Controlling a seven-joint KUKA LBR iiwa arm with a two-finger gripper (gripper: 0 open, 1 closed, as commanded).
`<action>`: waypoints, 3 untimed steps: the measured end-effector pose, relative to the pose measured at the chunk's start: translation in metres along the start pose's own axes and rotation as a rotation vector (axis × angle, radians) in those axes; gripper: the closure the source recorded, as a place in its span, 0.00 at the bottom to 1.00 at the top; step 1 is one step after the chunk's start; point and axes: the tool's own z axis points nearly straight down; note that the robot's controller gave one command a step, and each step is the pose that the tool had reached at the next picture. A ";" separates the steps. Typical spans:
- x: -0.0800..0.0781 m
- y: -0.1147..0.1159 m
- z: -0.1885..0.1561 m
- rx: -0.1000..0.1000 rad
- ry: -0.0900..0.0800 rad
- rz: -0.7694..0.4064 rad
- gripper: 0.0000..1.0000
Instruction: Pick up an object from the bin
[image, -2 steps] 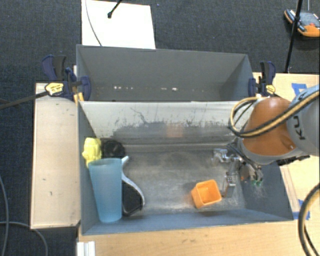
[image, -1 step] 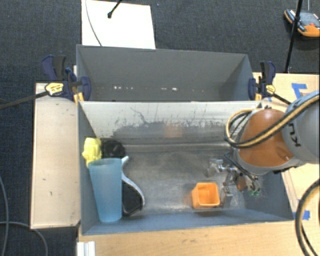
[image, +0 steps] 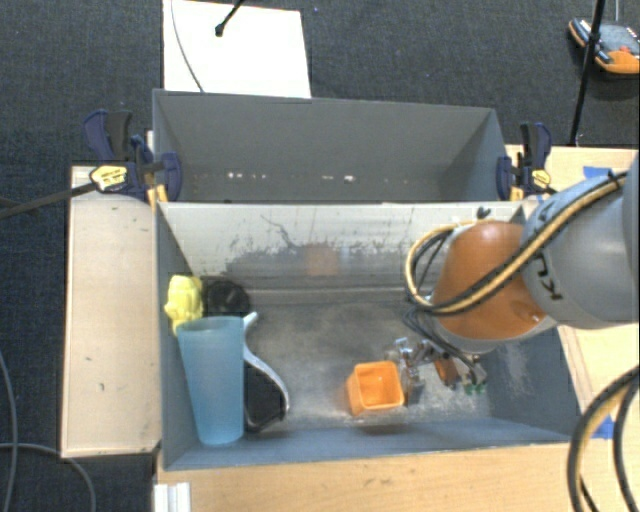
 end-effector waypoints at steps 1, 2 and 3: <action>0.000 0.000 0.000 0.000 0.000 -0.001 1.00; -0.003 -0.003 -0.041 -0.002 0.008 -0.014 1.00; -0.035 0.001 -0.135 0.001 -0.003 -0.020 0.00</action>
Offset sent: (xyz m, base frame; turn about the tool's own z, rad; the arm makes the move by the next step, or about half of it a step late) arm 0.0131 -0.0078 0.1067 -0.0397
